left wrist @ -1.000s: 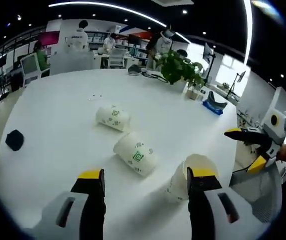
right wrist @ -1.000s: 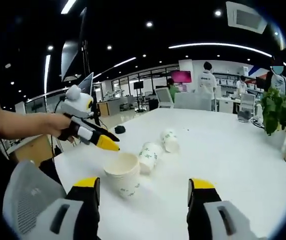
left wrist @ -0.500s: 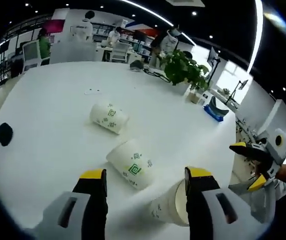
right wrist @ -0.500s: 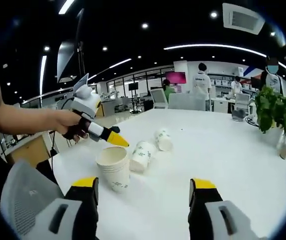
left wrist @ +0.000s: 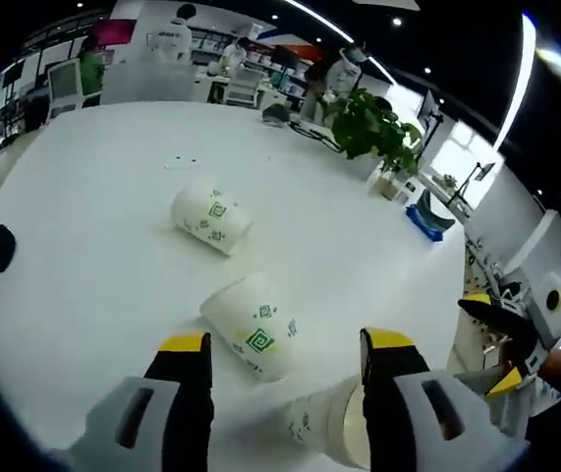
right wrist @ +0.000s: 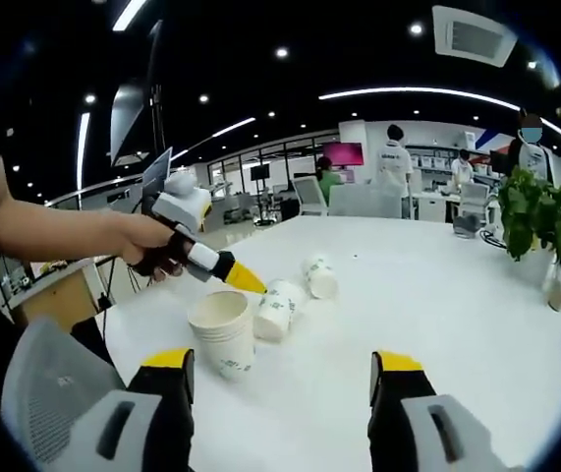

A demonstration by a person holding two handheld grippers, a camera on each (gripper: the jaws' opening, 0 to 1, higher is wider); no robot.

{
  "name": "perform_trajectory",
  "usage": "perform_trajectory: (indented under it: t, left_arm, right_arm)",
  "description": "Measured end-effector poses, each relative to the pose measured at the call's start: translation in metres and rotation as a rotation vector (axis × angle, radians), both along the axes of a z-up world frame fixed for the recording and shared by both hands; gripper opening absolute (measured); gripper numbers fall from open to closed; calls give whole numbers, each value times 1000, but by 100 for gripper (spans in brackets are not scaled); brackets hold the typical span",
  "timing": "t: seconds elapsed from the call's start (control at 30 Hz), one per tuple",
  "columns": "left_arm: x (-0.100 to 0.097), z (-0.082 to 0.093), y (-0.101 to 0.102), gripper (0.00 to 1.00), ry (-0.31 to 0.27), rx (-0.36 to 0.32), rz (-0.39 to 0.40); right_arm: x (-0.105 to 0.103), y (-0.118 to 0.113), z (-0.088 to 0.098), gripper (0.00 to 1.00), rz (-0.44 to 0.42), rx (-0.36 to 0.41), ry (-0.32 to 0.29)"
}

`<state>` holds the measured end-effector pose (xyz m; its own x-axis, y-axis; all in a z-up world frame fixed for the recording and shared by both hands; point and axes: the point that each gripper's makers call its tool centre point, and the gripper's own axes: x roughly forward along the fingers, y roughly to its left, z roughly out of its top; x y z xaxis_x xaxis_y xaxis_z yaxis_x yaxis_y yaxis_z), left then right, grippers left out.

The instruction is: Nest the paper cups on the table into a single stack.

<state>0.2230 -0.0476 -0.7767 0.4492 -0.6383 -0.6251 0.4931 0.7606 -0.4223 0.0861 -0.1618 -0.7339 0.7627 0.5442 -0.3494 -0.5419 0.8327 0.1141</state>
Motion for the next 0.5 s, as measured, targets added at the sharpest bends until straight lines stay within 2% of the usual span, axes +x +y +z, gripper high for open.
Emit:
perform_trajectory:
  t: [0.13, 0.23, 0.37, 0.5]
  left_arm:
    - [1, -7, -2, 59, 55, 10, 17]
    - [12, -19, -3, 58, 89, 13, 25]
    - [15, -22, -12, 56, 108, 18, 21]
    - [23, -34, -14, 55, 124, 42, 9]
  right_arm:
    - [0, 1, 0, 73, 4, -1, 0]
    - [-1, 1, 0, 73, 4, 0, 1]
    - [0, 0, 0, 73, -2, 4, 1]
    - [0, -2, -1, 72, -5, 3, 1]
